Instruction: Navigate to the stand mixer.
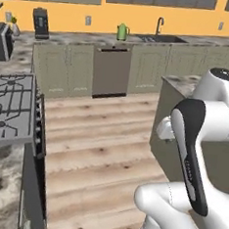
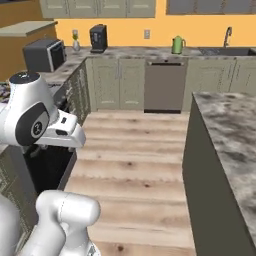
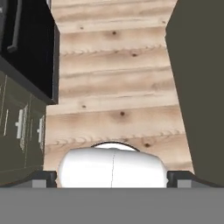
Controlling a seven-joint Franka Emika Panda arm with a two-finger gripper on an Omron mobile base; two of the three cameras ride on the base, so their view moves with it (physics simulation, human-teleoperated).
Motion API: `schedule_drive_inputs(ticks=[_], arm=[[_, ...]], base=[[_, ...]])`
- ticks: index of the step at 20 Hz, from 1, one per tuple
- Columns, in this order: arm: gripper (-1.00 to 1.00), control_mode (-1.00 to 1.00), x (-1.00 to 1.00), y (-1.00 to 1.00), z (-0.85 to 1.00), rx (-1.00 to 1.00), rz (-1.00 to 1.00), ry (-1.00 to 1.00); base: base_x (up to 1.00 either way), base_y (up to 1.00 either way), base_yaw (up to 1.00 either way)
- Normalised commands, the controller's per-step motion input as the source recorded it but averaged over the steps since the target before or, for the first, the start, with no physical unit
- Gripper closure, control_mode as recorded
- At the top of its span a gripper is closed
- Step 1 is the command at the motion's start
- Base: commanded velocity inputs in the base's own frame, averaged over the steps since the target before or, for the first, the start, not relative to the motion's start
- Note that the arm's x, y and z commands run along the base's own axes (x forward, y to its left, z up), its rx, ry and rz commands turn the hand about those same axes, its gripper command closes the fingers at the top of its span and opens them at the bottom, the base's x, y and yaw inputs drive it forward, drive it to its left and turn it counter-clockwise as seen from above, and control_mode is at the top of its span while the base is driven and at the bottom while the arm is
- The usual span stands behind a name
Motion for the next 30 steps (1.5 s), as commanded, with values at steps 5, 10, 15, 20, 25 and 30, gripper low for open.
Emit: schedule_drive_inputs(ticks=[5,10,15,20,25,30], arm=[[-1.0,1.0,0.0,0.0,0.0,0.0,0.0,0.0],[-1.0,1.0,0.0,0.0,0.0,0.0,0.0,0.0],[-1.0,1.0,0.0,0.0,0.0,0.0,0.0,0.0],[-1.0,1.0,0.0,0.0,0.0,0.0,0.0,0.0],[-1.0,1.0,0.0,0.0,0.0,0.0,0.0,0.0],[-1.0,1.0,0.0,0.0,0.0,0.0,0.0,0.0]], base=[[0.28,-0.24,-0.46],[0.0,-0.14,-0.86],[0.0,-0.03,-0.95],[0.0,-0.02,-0.97],[0.0,-0.12,-0.9],[0.1,-0.15,-0.65]])
